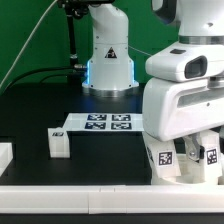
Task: Assemble stool
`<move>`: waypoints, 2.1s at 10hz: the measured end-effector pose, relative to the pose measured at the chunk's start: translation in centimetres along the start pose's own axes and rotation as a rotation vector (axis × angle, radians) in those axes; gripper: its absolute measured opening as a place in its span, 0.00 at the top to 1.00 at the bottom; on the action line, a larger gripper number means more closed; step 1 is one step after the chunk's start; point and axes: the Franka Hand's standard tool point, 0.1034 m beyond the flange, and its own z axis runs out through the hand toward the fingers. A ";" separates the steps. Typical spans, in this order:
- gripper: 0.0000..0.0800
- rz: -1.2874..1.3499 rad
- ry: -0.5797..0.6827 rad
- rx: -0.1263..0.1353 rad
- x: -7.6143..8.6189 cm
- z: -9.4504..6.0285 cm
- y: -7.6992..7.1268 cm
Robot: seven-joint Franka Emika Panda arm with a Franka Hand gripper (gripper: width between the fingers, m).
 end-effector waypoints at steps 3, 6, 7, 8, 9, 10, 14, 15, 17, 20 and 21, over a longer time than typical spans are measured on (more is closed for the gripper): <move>0.58 0.201 0.000 0.002 0.0 0.1 0.0; 0.58 0.510 0.018 0.035 0.4 0.1 0.5; 0.58 0.633 0.028 0.051 0.5 0.1 0.5; 0.58 0.709 0.031 0.056 0.5 0.2 0.6; 0.58 0.856 0.032 0.068 0.5 0.2 0.6; 0.58 0.963 0.026 0.073 0.4 0.2 0.6; 0.58 1.242 0.026 0.079 0.3 0.2 0.6; 0.58 1.290 0.024 0.081 0.3 0.2 0.6; 0.58 1.408 0.018 0.085 0.3 0.2 0.6; 0.58 1.836 0.021 0.108 0.2 0.2 0.3; 0.58 1.955 0.033 0.169 0.1 0.2 0.8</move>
Offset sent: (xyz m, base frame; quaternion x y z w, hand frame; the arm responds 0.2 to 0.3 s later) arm 0.0114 -0.0101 -0.0098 -0.0075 0.0173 0.2649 0.9641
